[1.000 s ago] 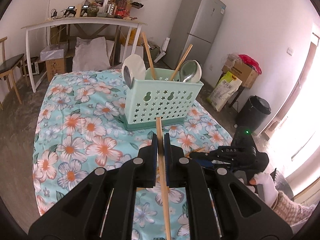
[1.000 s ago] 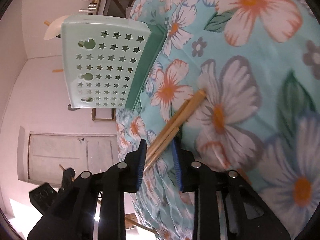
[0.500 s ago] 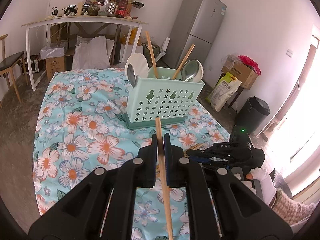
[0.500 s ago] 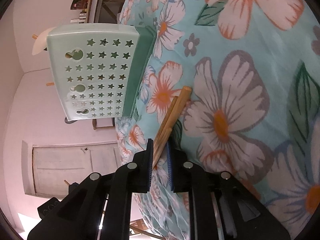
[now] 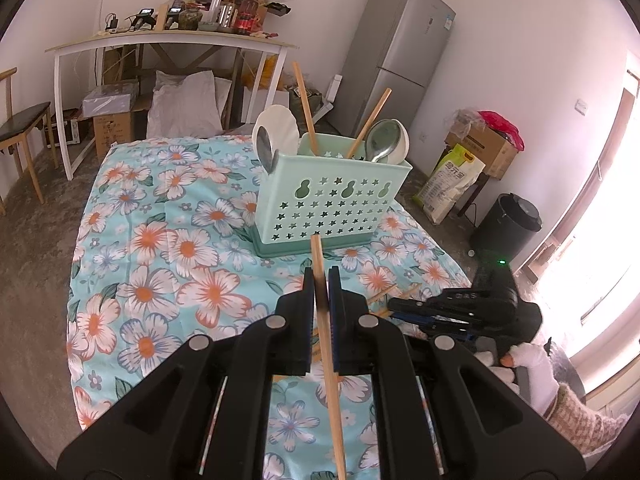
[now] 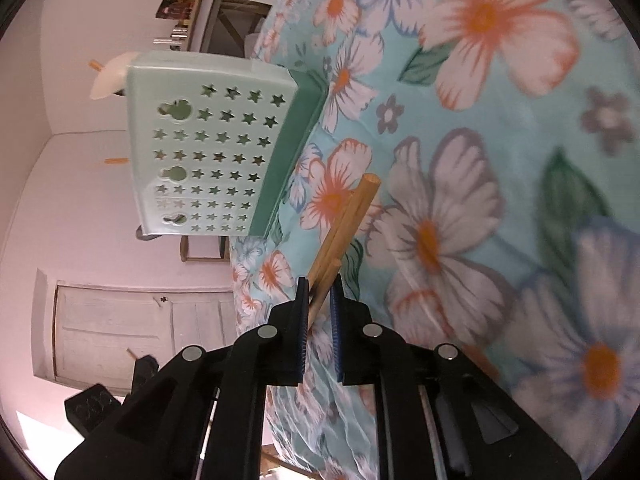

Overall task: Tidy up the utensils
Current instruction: 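Grasp a chopstick with the right gripper while the left holds its chopstick, then lift both held chopsticks and carry them toward the green basket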

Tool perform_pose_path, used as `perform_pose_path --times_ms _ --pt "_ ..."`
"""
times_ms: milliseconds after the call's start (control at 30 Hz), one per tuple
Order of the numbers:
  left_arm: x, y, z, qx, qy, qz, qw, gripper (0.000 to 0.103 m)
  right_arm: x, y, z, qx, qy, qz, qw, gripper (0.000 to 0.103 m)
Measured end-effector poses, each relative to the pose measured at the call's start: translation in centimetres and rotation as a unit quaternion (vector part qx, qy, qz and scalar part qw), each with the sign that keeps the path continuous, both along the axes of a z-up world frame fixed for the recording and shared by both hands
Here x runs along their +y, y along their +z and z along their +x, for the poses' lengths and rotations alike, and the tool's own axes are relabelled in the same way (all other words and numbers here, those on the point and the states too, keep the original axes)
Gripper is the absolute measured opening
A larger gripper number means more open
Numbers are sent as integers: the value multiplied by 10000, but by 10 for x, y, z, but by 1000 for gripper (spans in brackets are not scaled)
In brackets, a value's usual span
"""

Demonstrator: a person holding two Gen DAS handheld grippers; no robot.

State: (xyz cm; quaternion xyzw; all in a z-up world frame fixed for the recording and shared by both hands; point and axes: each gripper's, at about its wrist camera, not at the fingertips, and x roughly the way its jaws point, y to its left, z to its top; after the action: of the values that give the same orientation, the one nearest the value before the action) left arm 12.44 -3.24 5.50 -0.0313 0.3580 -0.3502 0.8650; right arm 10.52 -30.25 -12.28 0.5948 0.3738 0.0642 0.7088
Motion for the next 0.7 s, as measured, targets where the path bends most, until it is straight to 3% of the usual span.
perform_pose_path --times_ms 233,467,700 --pt "-9 0 -2 -14 -71 29 10000 6 -11 19 -22 -255 -124 -387 9989 11" --pt "-16 1 -6 -43 -120 58 9999 6 -18 -6 -30 -56 -122 245 9996 10" --pt "-15 0 -6 -31 -44 75 10000 6 -14 6 -31 -254 -128 13 9996 9"
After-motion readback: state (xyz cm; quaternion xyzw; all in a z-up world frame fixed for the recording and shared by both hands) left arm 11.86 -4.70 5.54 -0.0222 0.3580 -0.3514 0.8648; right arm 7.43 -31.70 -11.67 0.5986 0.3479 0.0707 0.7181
